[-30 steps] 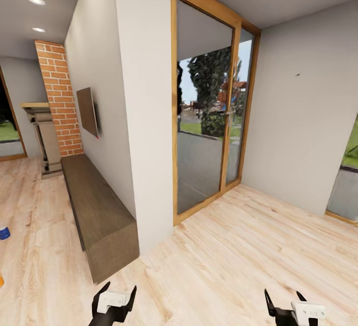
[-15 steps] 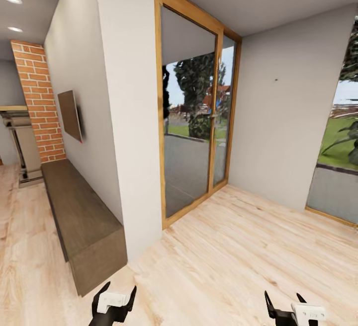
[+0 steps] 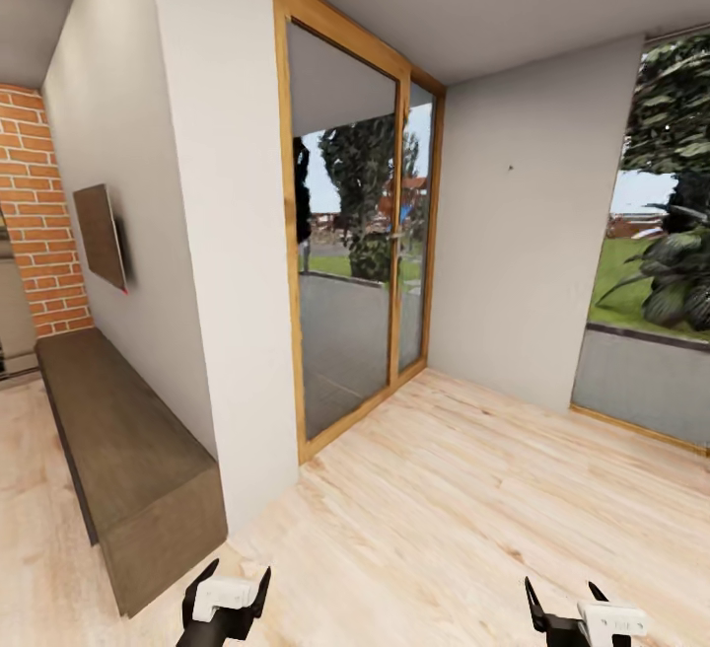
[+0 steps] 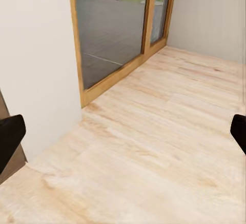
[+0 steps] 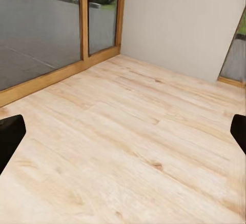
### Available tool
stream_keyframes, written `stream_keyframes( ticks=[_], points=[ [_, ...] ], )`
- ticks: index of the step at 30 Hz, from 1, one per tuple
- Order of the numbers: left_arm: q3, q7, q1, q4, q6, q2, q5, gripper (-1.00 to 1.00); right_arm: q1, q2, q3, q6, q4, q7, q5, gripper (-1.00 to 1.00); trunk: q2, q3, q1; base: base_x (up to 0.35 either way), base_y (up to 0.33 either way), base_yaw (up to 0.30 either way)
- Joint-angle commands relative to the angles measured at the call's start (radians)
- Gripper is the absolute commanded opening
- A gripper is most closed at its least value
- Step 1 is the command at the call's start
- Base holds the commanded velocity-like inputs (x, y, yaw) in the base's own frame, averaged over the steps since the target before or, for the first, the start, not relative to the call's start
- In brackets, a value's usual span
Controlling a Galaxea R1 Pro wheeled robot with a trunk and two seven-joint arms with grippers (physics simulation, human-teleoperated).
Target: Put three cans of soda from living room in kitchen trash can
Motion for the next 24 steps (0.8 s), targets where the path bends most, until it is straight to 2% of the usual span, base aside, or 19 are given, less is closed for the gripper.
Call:
stream_keyframes(
  ticks=[1,9,24],
  points=[
    [0.000,0.000,0.000,0.000,0.000,0.000,0.000,1.00,0.000,0.000,0.000,0.000,0.000,0.000,0.000,1.00,0.000,0.001,0.000,0.000,-0.043,-0.185],
    [0.000,0.000,0.000,0.000,0.000,-0.001,-0.001,1.00,0.000,0.000,0.000,0.000,0.000,0.000,0.001,1.00,0.000,0.012,0.000,0.000,-0.153,-0.185],
    [-0.001,0.000,0.000,0.000,0.001,-0.001,-0.002,1.00,0.000,0.001,0.001,0.000,0.009,0.000,0.001,1.00,0.000,0.031,0.000,0.000,-0.269,-0.185]
  ],
)
